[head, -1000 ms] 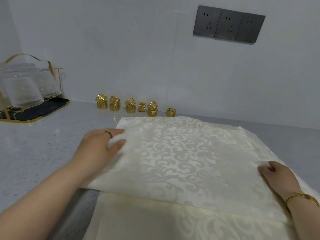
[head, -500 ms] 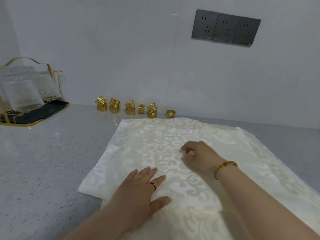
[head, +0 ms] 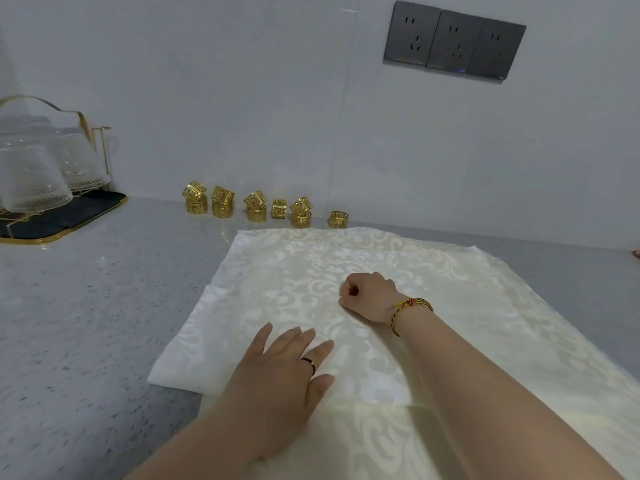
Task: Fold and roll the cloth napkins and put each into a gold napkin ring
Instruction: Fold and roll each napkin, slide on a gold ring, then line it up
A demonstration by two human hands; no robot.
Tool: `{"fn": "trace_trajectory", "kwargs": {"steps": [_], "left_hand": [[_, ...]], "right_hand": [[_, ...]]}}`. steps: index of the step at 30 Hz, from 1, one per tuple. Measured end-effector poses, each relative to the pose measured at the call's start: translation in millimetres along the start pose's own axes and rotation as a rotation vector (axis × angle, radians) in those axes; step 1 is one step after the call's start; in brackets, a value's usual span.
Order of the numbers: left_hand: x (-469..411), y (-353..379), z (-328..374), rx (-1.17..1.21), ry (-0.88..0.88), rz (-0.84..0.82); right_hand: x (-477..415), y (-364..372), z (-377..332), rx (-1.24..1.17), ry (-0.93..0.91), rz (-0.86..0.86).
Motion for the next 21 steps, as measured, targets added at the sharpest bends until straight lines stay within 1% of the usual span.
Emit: {"fn": "trace_trajectory", "kwargs": {"steps": [4, 7, 9, 10, 12, 13, 14, 16, 17, 19, 21], "left_hand": [[-3, -3, -5, 0.024, -0.016, 0.024], [-2, -6, -4, 0.072, -0.003, 0.034], [-2, -7, -3, 0.075, 0.004, 0.040], [-2, -7, -3, 0.074, 0.001, 0.039], [-3, -7, -5, 0.079, -0.002, 0.048], [-3, -8, -5, 0.079, 0.001, 0.057], [-3, -8, -6, 0.074, 0.003, 0.067], [-3, -6, -9, 0.065, -0.005, 0.071], [-4, -6, -12, 0.061, -0.009, 0.055], [-4, -3, -19, 0.036, -0.015, -0.010], [-7, 1, -29, 0.019, -0.033, -0.086]], "right_hand": [[1, 3, 1, 0.016, 0.021, 0.037], [10, -6, -1, 0.107, 0.024, 0.148], [24, -6, -11, 0.115, -0.010, 0.206], [36, -2, -22, 0.105, -0.071, 0.249], [61, 10, -46, 0.107, -0.267, 0.339], [74, 19, -52, 0.099, -0.330, 0.344], [85, 26, -53, 0.076, -0.348, 0.305], [103, 39, -31, 0.081, -0.253, 0.125], [109, 39, -11, 0.103, -0.186, 0.076], [119, 31, 34, 0.182, -0.076, 0.025], [128, 16, 82, 0.224, 0.072, 0.013]]}}
Point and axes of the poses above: each hand's wrist, its own x-axis away from the middle knuckle, its own y-axis out of the palm, z = x × y, the point moved 8 cm from there along -x, towards the middle knuckle
